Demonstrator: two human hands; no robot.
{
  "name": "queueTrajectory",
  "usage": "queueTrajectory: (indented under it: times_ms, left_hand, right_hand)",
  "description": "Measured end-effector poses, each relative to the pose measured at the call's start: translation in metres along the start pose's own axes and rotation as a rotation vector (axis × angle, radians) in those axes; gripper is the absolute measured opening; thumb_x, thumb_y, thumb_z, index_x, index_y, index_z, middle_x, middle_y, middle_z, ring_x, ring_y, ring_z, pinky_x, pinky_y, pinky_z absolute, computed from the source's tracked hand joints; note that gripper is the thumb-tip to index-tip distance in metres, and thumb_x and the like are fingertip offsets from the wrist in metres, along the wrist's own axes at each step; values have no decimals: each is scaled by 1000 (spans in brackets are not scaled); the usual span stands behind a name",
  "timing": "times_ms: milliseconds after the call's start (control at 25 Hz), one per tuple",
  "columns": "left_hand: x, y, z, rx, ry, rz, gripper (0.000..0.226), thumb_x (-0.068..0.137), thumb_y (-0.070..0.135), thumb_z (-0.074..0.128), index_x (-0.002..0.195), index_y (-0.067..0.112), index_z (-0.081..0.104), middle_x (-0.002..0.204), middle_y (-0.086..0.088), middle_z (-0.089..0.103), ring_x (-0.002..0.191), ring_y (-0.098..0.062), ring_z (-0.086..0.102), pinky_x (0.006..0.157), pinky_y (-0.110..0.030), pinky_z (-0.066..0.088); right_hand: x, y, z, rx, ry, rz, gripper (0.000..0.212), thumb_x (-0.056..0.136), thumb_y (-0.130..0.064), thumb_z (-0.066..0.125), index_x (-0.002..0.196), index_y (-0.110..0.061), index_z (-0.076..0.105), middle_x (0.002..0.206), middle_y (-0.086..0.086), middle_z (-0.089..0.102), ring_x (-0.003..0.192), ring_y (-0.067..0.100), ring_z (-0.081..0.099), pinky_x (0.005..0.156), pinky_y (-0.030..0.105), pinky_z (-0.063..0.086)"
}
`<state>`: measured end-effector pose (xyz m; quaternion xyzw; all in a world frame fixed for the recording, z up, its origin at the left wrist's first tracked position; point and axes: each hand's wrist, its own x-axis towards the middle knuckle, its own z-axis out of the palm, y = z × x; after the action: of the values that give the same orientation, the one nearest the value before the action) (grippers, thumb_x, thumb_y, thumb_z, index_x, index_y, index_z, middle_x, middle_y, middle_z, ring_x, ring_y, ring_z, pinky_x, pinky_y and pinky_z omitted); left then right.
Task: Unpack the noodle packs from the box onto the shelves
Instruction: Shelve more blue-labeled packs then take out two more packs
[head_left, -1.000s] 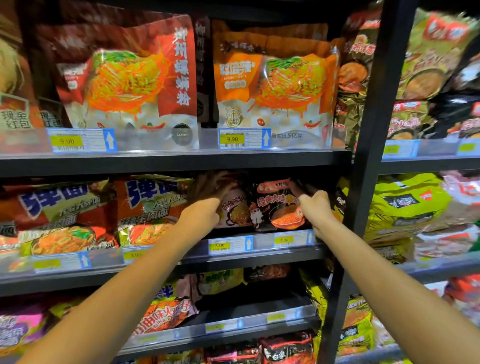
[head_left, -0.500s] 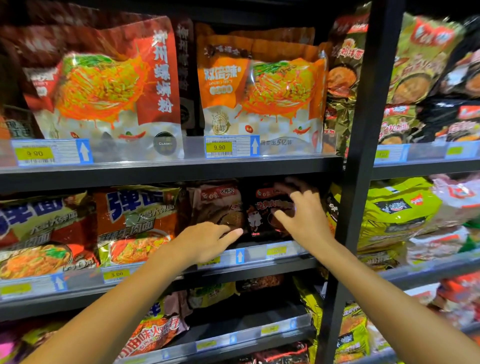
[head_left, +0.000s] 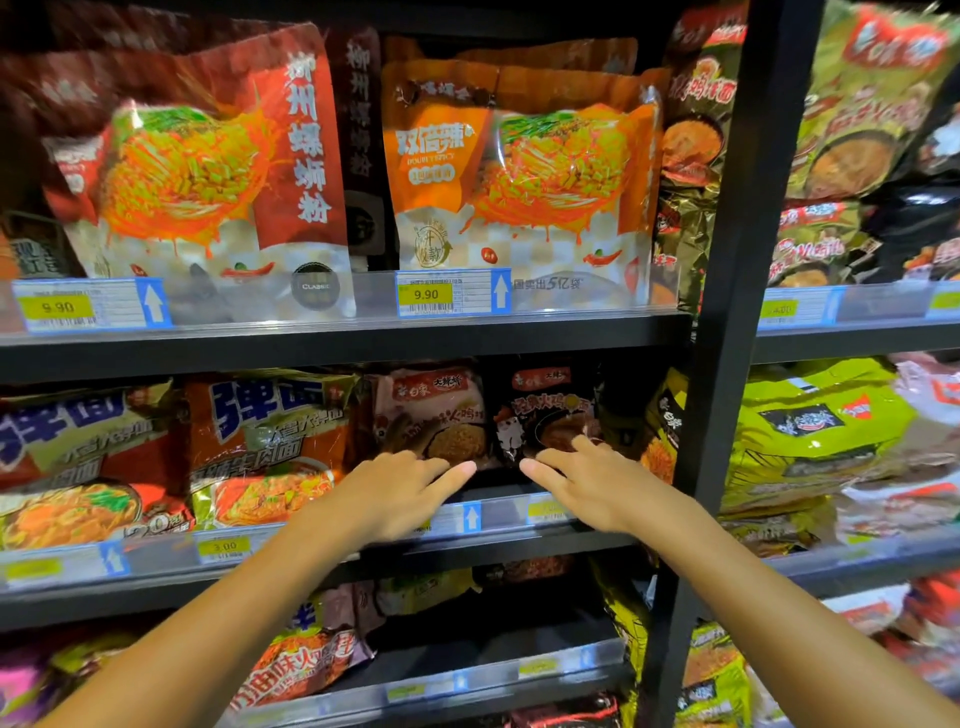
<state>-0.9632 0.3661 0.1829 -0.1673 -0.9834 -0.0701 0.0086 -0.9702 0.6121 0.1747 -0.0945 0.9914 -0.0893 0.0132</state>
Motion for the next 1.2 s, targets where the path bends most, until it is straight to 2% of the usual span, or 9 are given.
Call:
queueTrajectory:
  times_ms: [120, 200, 360, 480, 560, 760, 880, 1000, 1200]
  left_hand:
    - [3, 4, 1, -5, 49, -17, 67, 94, 70, 12, 85, 22, 58, 80, 0, 54, 79, -19, 53, 83, -41, 47]
    - [3, 7, 0, 28, 66, -48, 66, 96, 69, 13, 81, 22, 56, 77, 2, 51, 77, -20, 51, 83, -42, 48]
    - [-1, 14, 2, 110, 161, -105, 69, 95, 68, 16, 97, 18, 63, 81, 2, 54, 86, -27, 58, 80, -41, 48]
    - [-8, 12, 4, 136, 244, -117, 67, 97, 66, 19, 130, 21, 56, 113, -8, 61, 107, -32, 56, 89, -42, 46]
    - [-18, 10, 8, 116, 276, -70, 71, 96, 69, 16, 139, 22, 49, 127, -7, 56, 115, -30, 49, 96, -41, 43]
    - [-67, 10, 14, 103, 397, 85, 74, 94, 69, 15, 144, 25, 46, 151, 2, 41, 140, -20, 32, 115, -36, 30]
    - [-106, 7, 17, 115, 407, 147, 74, 93, 68, 14, 143, 25, 48, 152, 3, 42, 141, -20, 32, 116, -40, 30]
    - [-154, 2, 27, 91, 363, 180, 76, 92, 70, 13, 145, 26, 46, 154, 3, 38, 144, -21, 30, 117, -43, 29]
    - [-227, -13, 73, 66, 280, 245, 76, 92, 69, 18, 143, 22, 51, 152, 1, 44, 142, -25, 36, 116, -43, 30]
  right_hand:
    - [10, 2, -4, 56, -46, 21, 73, 94, -74, 16, 135, -26, 53, 138, 15, 50, 135, 42, 39, 106, 54, 38]
    - [14, 4, -5, 66, -16, 10, 82, 91, -79, 16, 132, -22, 56, 135, 12, 55, 130, 39, 46, 103, 53, 42]
    - [10, 14, -3, 62, 101, -42, 81, 90, -79, 19, 136, -23, 54, 132, 8, 58, 125, 35, 50, 97, 50, 46]
    - [-2, 19, 1, 21, 217, -112, 71, 95, -72, 24, 142, -25, 48, 134, 7, 55, 124, 32, 50, 96, 47, 47]
    - [-16, 17, 3, 36, 289, -177, 65, 98, -66, 30, 148, -26, 42, 145, 4, 48, 132, 28, 45, 102, 44, 43]
    - [-73, 0, 21, 132, 405, -345, 61, 98, -59, 45, 151, -30, 39, 156, -7, 39, 145, 14, 31, 119, 37, 29]
    - [-116, -18, 32, 144, 425, -380, 60, 98, -58, 46, 151, -31, 38, 157, -11, 37, 146, 10, 28, 120, 37, 26]
    - [-163, -41, 51, 156, 398, -324, 60, 98, -58, 46, 152, -33, 36, 157, -13, 34, 147, 9, 26, 120, 35, 27]
    - [-236, -69, 115, 184, 355, -253, 60, 96, -58, 50, 150, -32, 40, 155, -11, 38, 144, 9, 30, 118, 33, 30]
